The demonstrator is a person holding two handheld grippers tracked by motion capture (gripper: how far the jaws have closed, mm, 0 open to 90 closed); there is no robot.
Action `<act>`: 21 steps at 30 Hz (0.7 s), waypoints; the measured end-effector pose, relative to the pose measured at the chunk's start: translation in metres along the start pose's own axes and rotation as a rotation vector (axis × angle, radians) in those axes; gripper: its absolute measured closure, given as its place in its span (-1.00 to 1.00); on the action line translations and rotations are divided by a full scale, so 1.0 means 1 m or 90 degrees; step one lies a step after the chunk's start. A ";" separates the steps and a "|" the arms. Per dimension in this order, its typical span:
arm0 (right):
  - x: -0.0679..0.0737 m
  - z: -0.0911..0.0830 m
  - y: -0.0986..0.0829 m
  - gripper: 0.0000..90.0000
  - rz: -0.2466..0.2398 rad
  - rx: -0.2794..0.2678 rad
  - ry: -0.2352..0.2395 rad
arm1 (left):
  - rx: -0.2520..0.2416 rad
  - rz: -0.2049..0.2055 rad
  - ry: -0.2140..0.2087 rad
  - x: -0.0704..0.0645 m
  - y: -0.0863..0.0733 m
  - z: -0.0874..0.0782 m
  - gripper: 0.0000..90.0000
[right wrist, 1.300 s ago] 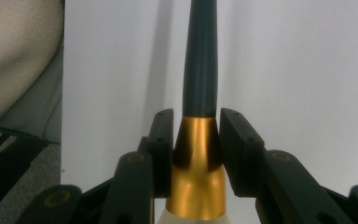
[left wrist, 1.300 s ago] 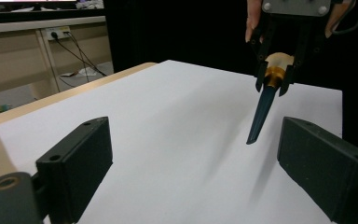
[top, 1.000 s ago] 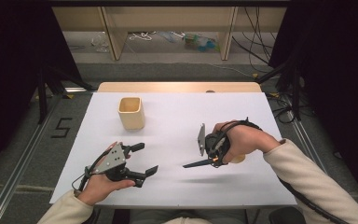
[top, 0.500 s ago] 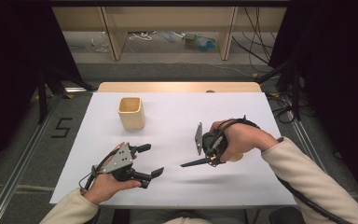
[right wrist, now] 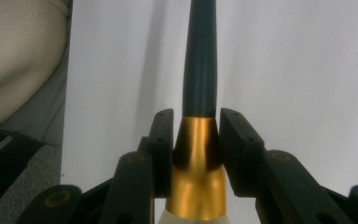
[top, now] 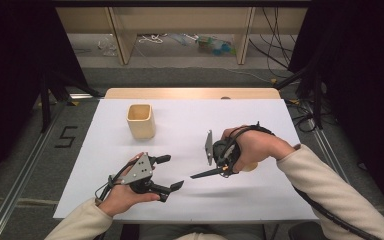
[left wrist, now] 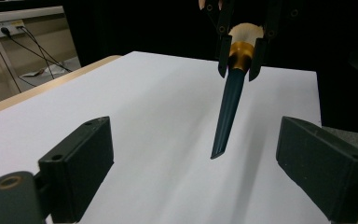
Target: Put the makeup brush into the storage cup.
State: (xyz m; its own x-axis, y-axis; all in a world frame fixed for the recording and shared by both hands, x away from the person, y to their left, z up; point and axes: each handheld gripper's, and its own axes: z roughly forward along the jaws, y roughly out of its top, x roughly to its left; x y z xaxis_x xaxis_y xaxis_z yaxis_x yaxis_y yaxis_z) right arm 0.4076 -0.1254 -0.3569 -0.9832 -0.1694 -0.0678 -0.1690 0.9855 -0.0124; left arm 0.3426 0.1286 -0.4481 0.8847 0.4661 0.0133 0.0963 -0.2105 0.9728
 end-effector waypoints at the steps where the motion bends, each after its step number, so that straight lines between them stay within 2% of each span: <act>1: 0.000 0.000 0.000 0.50 -0.001 -0.002 0.001 | 0.006 0.006 0.001 0.000 0.000 0.001 -0.76; 2: 0.000 0.000 0.001 0.50 0.002 -0.004 -0.001 | 0.004 0.006 0.001 0.000 0.000 0.003 -0.75; 3: 0.000 0.000 0.001 0.50 -0.009 -0.006 0.000 | 0.006 0.011 0.000 0.000 0.000 0.004 -0.75; 5: 0.000 0.001 0.002 0.50 -0.003 -0.012 0.007 | 0.008 0.016 0.001 0.000 0.000 0.008 -0.74; 6: 0.000 0.000 0.003 0.50 -0.007 -0.002 0.001 | 0.008 0.016 0.001 0.000 0.000 0.008 -0.73; 10: 0.001 -0.001 0.005 0.50 -0.006 0.002 0.000 | 0.019 0.035 -0.008 0.000 0.001 0.017 -0.70; 12: -0.001 0.001 0.005 0.50 -0.014 -0.018 0.009 | 0.022 0.038 -0.010 0.000 0.000 0.020 -0.70; 15: -0.001 -0.001 0.007 0.50 -0.021 -0.005 0.002 | 0.026 0.041 -0.020 -0.002 0.000 0.026 -0.69; 18: 0.000 0.000 0.010 0.50 -0.005 -0.009 0.006 | 0.033 0.050 -0.031 -0.003 0.000 0.031 -0.68; 19: -0.002 -0.001 0.010 0.50 -0.023 -0.004 0.002 | 0.037 0.051 -0.033 -0.004 0.000 0.032 -0.68; 20: -0.002 0.000 0.011 0.50 -0.021 -0.009 0.004 | 0.038 0.050 -0.037 -0.005 -0.001 0.034 -0.68; 21: 0.000 0.001 0.012 0.50 -0.004 -0.023 0.012 | 0.040 0.053 -0.040 -0.005 -0.001 0.036 -0.67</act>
State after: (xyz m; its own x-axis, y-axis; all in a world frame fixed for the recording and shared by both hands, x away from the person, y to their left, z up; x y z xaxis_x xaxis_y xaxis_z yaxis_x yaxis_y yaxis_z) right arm 0.4055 -0.1136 -0.3580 -0.9832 -0.1760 -0.0493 -0.1773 0.9839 0.0226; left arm 0.3539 0.0957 -0.4572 0.9175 0.3903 0.0765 0.0482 -0.3001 0.9527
